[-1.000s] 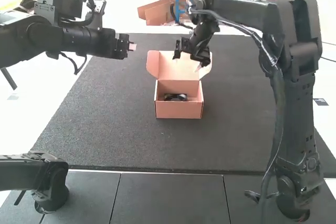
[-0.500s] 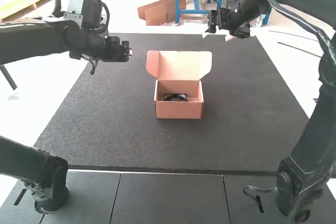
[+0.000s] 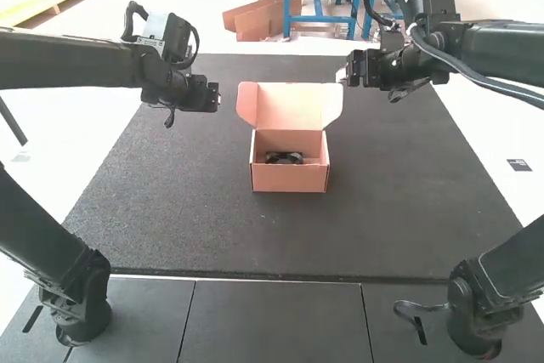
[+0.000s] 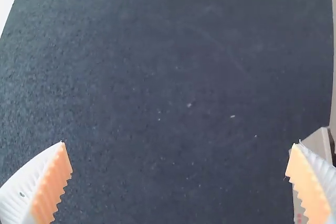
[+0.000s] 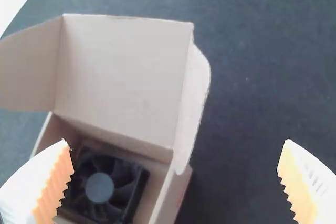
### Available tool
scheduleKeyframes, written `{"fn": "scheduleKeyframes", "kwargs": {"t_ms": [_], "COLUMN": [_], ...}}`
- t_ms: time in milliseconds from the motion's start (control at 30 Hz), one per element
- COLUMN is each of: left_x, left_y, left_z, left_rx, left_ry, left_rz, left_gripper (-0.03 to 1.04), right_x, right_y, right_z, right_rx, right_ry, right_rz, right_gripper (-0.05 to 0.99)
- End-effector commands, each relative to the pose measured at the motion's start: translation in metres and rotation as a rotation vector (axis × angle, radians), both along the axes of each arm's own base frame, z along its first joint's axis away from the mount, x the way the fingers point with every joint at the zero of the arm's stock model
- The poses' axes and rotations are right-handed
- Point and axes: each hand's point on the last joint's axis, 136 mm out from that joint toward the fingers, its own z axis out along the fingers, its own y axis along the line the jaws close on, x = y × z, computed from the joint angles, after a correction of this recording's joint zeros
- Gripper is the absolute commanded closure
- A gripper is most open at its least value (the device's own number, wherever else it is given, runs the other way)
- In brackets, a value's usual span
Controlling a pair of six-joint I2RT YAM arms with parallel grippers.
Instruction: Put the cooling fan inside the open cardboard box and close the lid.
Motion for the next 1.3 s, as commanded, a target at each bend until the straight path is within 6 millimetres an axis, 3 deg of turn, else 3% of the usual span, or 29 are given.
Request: {"fn": "scheduleKeyframes", "kwargs": {"t_ms": [0,367,667,1033,1267], "left_x": [0.017,0.046,0.071,0.074,0.071], "left_y": [0.001,-0.008,-0.024,-0.068,-0.078], "left_z": [0.021,0.007,0.002,0.000,0.001], "left_rx": [-0.005,-0.002,-0.010,-0.058,-0.060], "left_ry": [-0.061,-0.052,-0.042,-0.023,-0.022], "left_rz": [0.027,0.025,-0.002,-0.117,-0.139], "left_gripper": [0.04,0.04,0.04,0.04,0.04], "right_x": [-0.003,0.021,0.053,0.077,0.078], "right_y": [0.005,0.015,0.030,0.041,0.042], "right_z": [0.001,-0.026,-0.024,-0.026,-0.037], "right_rx": [0.039,0.070,0.094,0.118,0.118], "right_ry": [-0.011,0.043,0.044,0.063,0.121], "right_rz": [0.010,0.010,0.024,0.028,0.021], "right_gripper": [0.03,0.04,0.04,0.05,0.14]}}
